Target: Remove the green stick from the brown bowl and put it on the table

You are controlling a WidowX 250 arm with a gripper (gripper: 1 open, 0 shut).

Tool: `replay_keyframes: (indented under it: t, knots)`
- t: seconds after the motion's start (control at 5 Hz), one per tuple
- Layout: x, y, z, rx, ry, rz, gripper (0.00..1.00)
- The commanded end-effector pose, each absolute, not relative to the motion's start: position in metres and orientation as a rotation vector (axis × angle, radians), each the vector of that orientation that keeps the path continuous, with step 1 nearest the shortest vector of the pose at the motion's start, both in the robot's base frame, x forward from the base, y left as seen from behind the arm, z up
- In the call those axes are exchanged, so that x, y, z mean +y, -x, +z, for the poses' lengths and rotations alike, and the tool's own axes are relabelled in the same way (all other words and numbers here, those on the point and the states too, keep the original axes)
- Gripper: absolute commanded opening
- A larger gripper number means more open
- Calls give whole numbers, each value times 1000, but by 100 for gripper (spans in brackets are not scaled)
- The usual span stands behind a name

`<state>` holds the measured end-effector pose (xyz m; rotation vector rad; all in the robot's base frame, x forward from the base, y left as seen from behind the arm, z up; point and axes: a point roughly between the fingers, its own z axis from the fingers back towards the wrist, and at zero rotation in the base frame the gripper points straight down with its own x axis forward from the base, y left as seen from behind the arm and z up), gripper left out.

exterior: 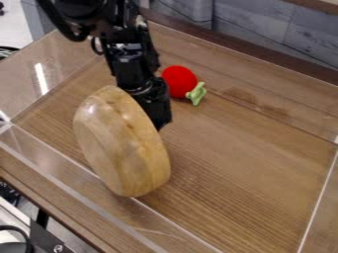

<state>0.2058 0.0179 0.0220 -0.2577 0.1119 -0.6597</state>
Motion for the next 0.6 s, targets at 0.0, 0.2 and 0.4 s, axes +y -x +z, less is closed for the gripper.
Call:
replay_keyframes:
  t: [0.0,0.2,0.4]
  knots:
    - [20,-207,32,108,244,-728,0]
    - [22,-204,33,131,249,-784,0]
    - [12,-200,34,148,259,-794,0]
